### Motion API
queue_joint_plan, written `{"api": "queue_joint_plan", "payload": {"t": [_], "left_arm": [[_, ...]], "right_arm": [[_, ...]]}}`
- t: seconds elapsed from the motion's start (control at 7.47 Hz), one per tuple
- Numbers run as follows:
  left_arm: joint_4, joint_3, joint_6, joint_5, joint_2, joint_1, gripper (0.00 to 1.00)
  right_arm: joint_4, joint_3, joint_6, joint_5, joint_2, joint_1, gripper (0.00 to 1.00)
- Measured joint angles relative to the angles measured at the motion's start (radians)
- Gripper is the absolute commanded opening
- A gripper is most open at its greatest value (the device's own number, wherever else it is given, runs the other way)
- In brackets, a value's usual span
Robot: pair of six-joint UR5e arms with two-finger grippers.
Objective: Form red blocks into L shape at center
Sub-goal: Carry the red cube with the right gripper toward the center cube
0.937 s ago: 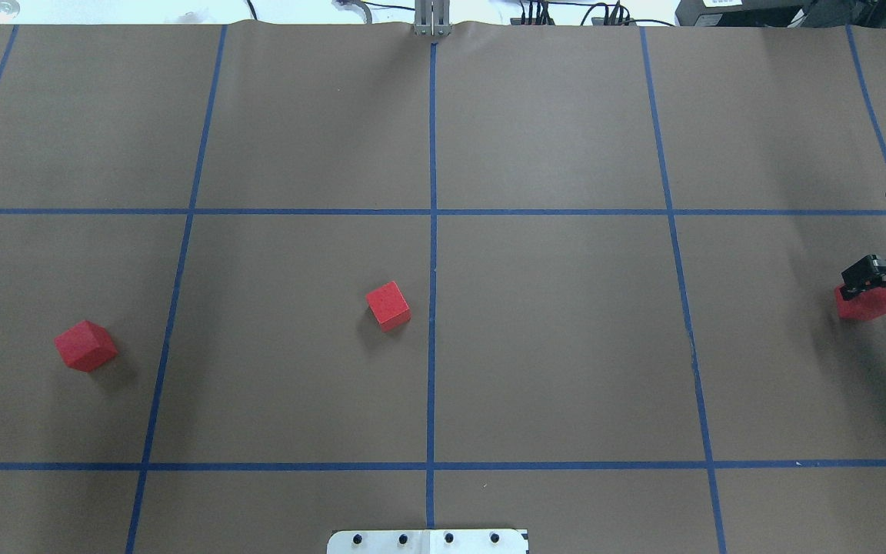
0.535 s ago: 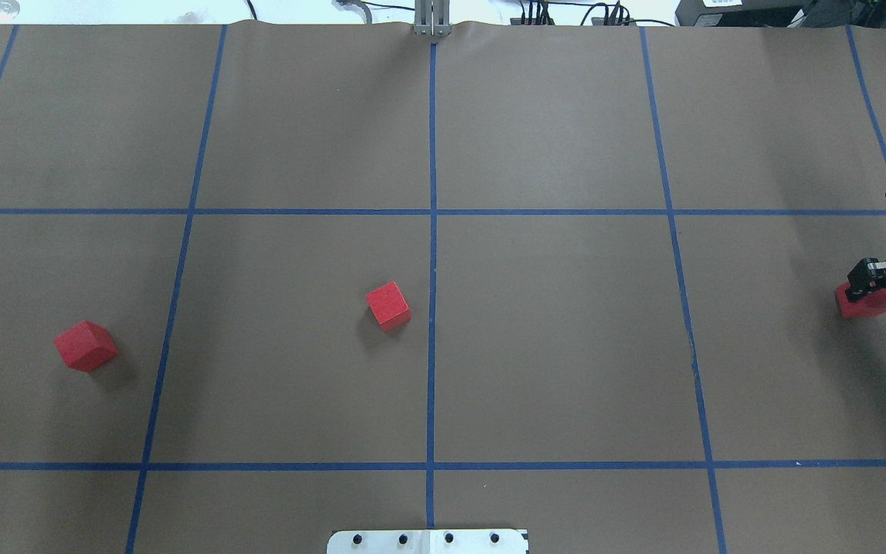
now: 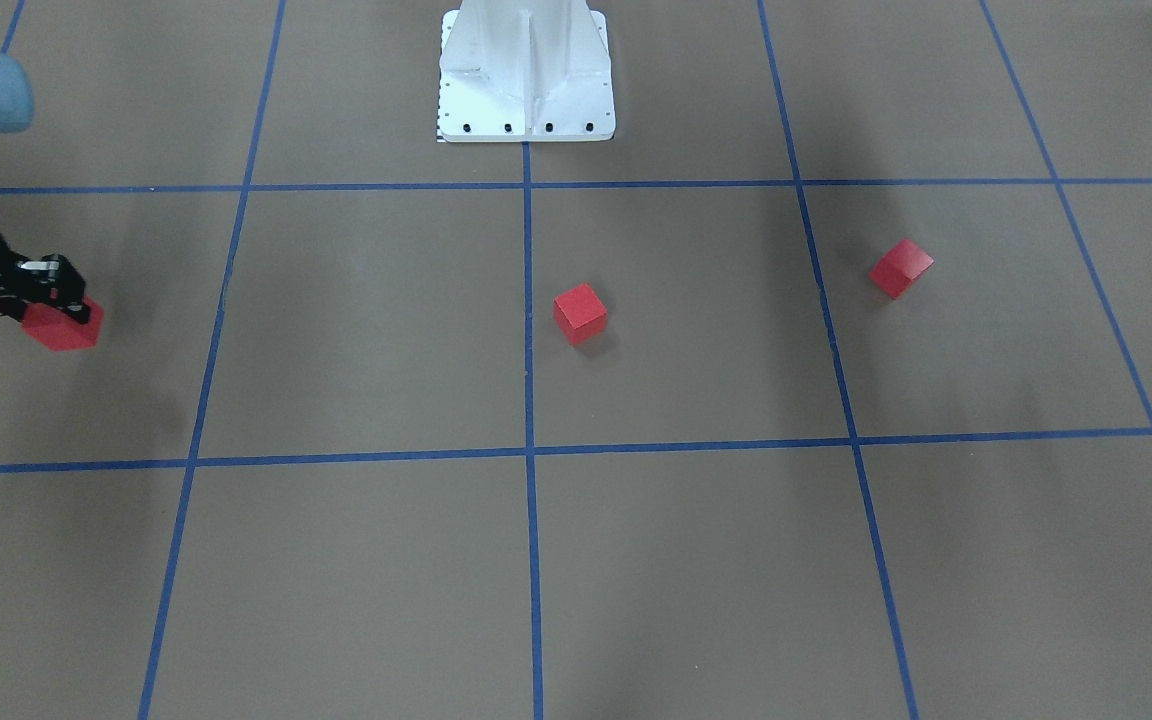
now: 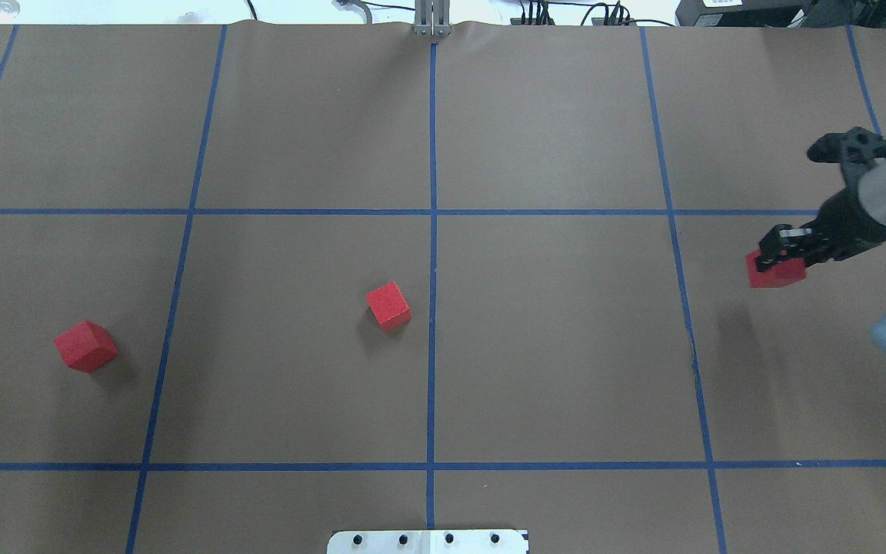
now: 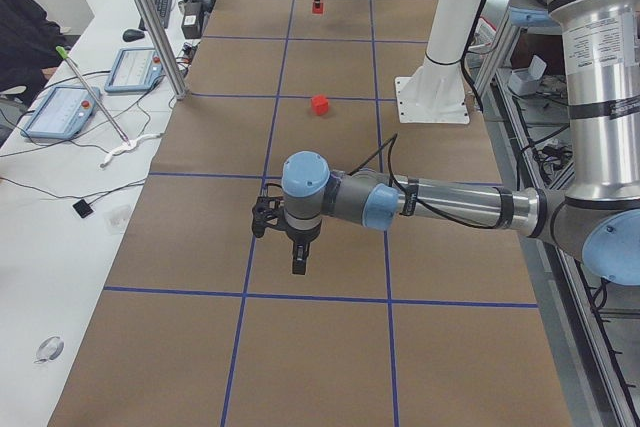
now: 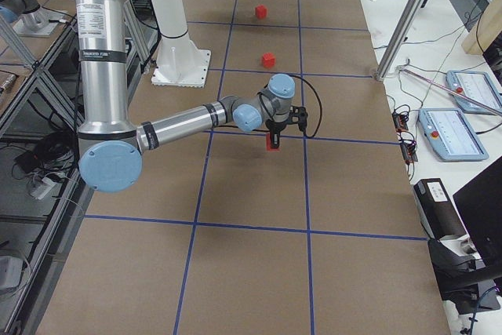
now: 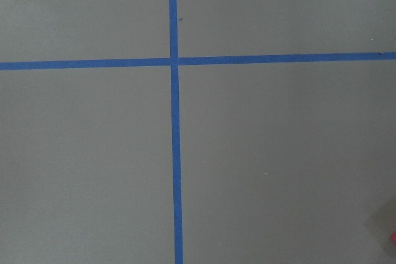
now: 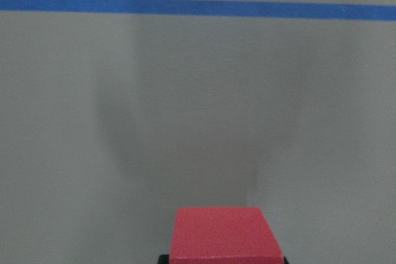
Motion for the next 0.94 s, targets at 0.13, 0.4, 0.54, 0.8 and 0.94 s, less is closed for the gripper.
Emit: {"api": "queue_joint_plan", "payload": {"t": [0.13,0.4,0.54,0.8,0.94], "left_arm": [[0.0,0.0,0.0,-0.001,0.0,0.0,1.0],[0.001,0.0,0.0,-0.001,-0.001,0.0,1.0],[0.001,0.001,0.0,-0.001,-0.001,0.0,1.0],[0.002,0.006,0.0,-0.001,-0.002,0.0,1.0],[0.003,0.007,0.0,0.0,-0.003,0.001,1.0]], "right_arm": [[-0.006,0.008,0.14,-0.05,0.081,-0.095,0.0],[-0.111,-0.025,0.312,-0.155,0.296,-0.26,0.0],[-0.192,-0.066,0.383,-0.196,0.417,-0.316,0.0],[-0.25,-0.155,0.443,-0.242,0.578,-0.383,0.0],[-0.256,-0.184,0.451,-0.249,0.622,-0.404,0.0]]}}
